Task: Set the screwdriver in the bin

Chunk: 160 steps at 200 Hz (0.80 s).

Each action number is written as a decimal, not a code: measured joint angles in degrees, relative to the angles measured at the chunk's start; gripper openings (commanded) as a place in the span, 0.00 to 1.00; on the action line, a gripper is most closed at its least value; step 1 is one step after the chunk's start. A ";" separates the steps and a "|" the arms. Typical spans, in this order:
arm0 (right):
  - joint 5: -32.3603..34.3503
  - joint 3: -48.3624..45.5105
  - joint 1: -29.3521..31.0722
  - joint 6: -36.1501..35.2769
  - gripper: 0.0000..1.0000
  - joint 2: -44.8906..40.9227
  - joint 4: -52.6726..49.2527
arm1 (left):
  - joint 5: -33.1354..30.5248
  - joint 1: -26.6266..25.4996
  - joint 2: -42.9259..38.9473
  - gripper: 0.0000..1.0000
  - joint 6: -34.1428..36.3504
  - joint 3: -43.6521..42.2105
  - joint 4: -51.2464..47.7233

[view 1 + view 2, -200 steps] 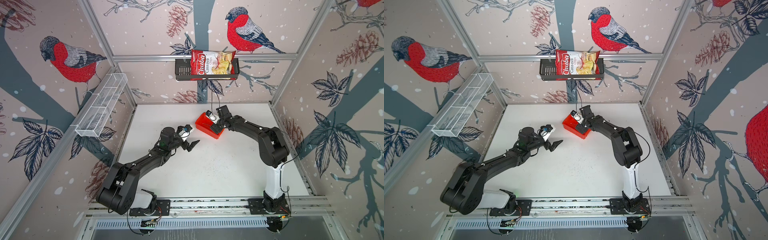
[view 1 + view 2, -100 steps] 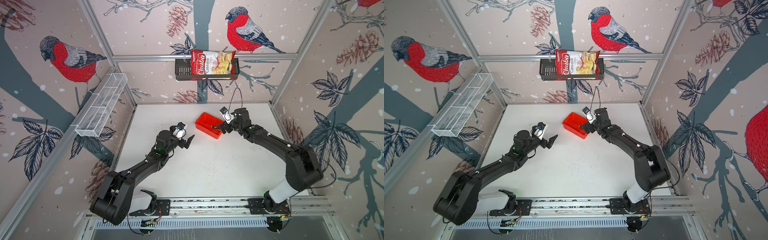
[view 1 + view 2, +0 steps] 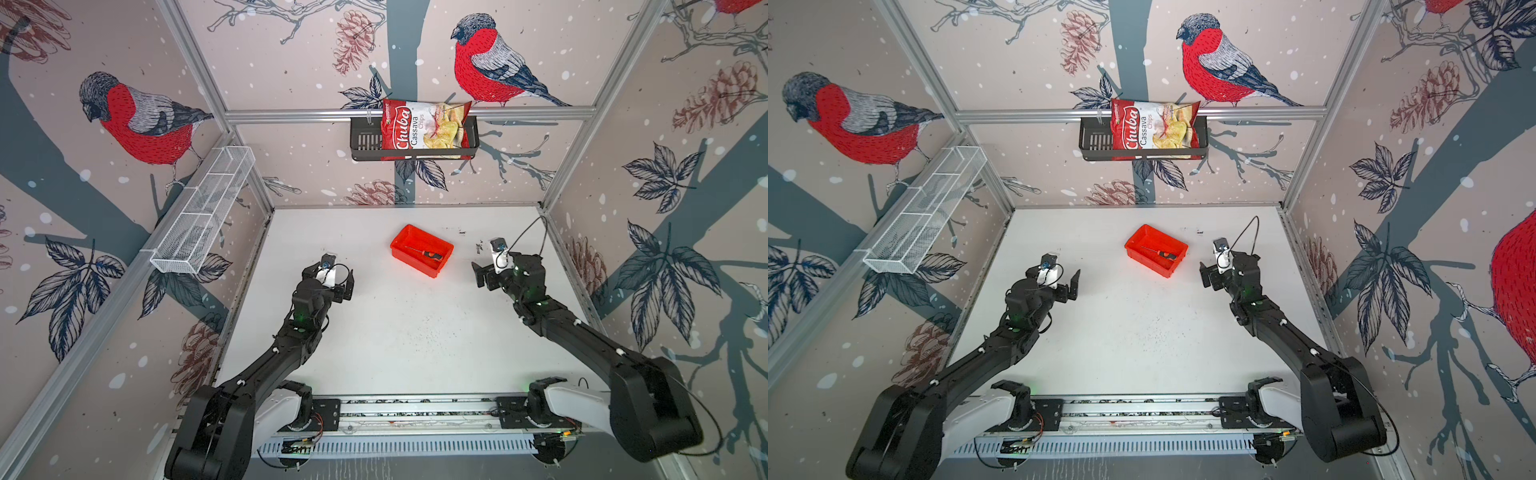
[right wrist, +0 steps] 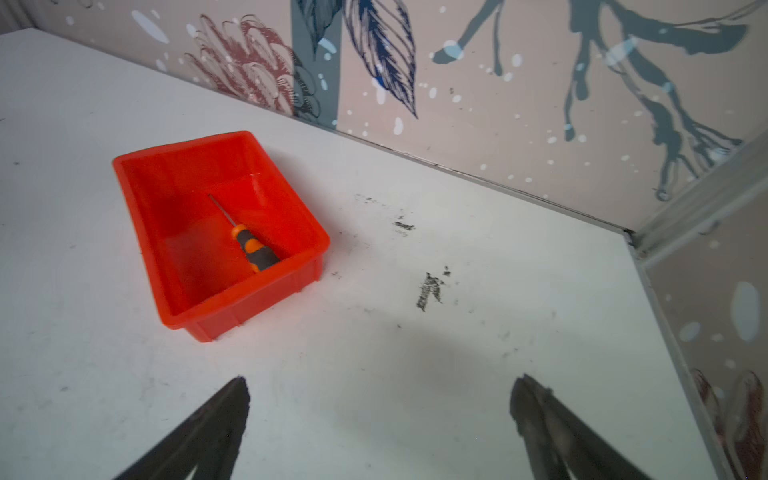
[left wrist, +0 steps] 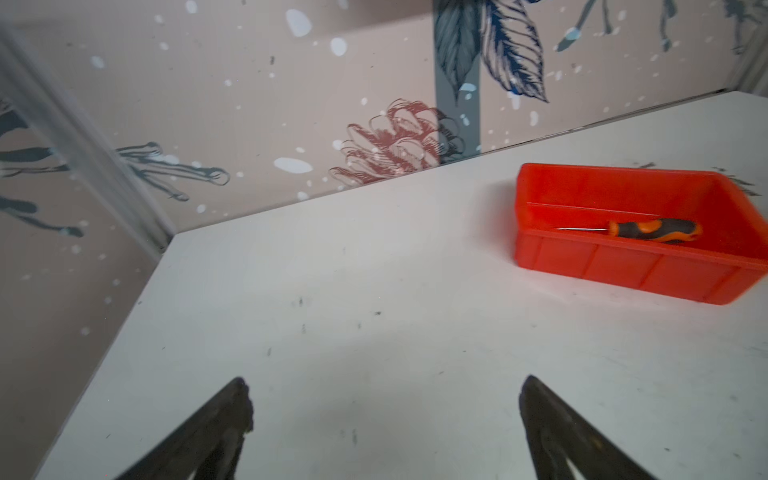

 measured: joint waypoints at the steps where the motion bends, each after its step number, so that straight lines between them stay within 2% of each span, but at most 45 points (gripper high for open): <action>1: 0.04 -0.13 -0.11 0.13 1.00 -0.09 0.13 | -0.13 0.07 -0.07 1.00 0.00 -0.09 0.00; 43: 3.58 -7.65 -5.90 5.29 1.00 -3.04 8.04 | -7.04 1.51 -0.70 1.00 -1.31 -4.70 2.75; 82: 5.18 -14.05 -9.97 9.60 1.00 -2.38 17.20 | -11.13 1.81 4.11 1.00 -4.00 -7.85 11.56; 160: 5.01 -18.43 -14.03 15.61 1.00 4.59 32.85 | -12.55 5.29 15.52 1.00 -4.92 -6.19 24.02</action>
